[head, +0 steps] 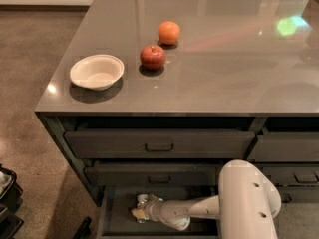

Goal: Pick 7up can from bottom drawer and place on counter

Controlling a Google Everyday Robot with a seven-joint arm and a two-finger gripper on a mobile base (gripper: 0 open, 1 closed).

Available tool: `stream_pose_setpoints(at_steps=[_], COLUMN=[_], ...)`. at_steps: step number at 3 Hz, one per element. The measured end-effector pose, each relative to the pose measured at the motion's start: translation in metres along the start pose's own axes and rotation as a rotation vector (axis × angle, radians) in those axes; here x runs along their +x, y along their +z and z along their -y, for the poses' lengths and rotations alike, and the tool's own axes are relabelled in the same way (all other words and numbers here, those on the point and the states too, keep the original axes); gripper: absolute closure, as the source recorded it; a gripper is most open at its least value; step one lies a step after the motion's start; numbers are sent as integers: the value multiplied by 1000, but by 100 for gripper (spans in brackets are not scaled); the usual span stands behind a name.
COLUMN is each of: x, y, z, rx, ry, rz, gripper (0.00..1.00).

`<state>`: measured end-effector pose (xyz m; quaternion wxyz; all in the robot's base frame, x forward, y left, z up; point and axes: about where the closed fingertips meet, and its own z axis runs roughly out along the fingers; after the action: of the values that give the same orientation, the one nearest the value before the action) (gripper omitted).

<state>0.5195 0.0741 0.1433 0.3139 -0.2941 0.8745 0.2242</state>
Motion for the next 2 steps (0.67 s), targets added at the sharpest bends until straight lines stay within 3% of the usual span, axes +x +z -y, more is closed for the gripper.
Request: stream_pose_setpoints(at_steps=[1, 2], x=[-2, -25], y=[-2, -8], z=[-1, 8], rx=[-13, -24], ry=[1, 3], rz=[9, 61], gripper=[100, 100])
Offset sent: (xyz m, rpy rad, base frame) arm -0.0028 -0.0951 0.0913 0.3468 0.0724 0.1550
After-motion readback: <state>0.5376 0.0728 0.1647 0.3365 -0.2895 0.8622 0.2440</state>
